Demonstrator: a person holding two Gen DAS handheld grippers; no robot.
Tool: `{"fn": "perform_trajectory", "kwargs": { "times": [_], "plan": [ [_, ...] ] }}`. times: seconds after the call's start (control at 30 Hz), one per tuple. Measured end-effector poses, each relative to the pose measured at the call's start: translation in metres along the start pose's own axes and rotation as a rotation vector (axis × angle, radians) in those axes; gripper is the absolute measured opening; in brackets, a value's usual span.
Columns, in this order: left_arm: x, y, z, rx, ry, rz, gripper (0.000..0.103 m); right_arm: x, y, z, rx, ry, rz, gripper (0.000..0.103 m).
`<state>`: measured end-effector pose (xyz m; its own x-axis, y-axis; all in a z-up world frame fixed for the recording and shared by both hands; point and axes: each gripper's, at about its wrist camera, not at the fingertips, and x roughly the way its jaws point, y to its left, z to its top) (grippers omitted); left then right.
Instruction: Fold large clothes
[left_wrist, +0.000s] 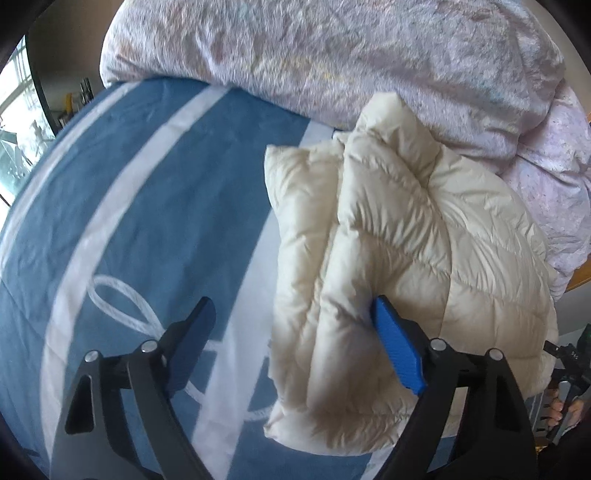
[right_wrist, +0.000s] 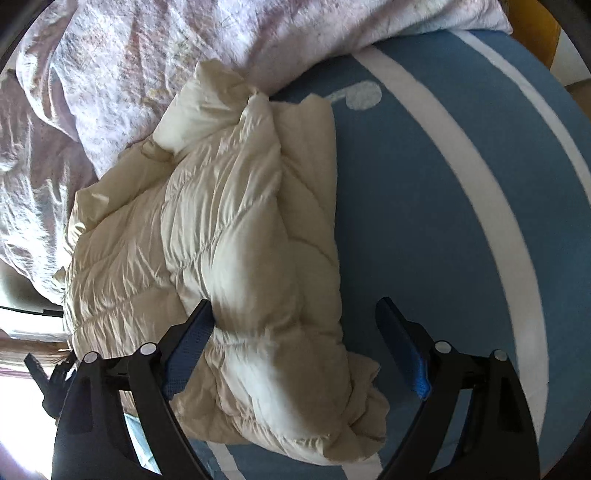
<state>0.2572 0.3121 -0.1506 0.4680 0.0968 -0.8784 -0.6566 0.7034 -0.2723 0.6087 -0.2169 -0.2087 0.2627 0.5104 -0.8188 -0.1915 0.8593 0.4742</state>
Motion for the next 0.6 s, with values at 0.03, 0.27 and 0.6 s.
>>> {"fn": "perform_trajectory", "kwargs": {
  "times": [0.03, 0.27, 0.6],
  "plan": [
    [-0.001, -0.002, -0.004, -0.006, 0.004, -0.009, 0.082, 0.000, 0.000, 0.000, 0.002, -0.002, 0.008, 0.084],
    [0.002, -0.007, -0.021, -0.026, -0.002, -0.095, 0.054, 0.004, -0.008, -0.017, 0.109, 0.003, 0.114, 0.048],
    [-0.023, -0.024, -0.026, 0.036, -0.062, -0.105, 0.016, -0.032, 0.016, -0.076, 0.180, -0.065, 0.095, 0.015]
  ]
}}
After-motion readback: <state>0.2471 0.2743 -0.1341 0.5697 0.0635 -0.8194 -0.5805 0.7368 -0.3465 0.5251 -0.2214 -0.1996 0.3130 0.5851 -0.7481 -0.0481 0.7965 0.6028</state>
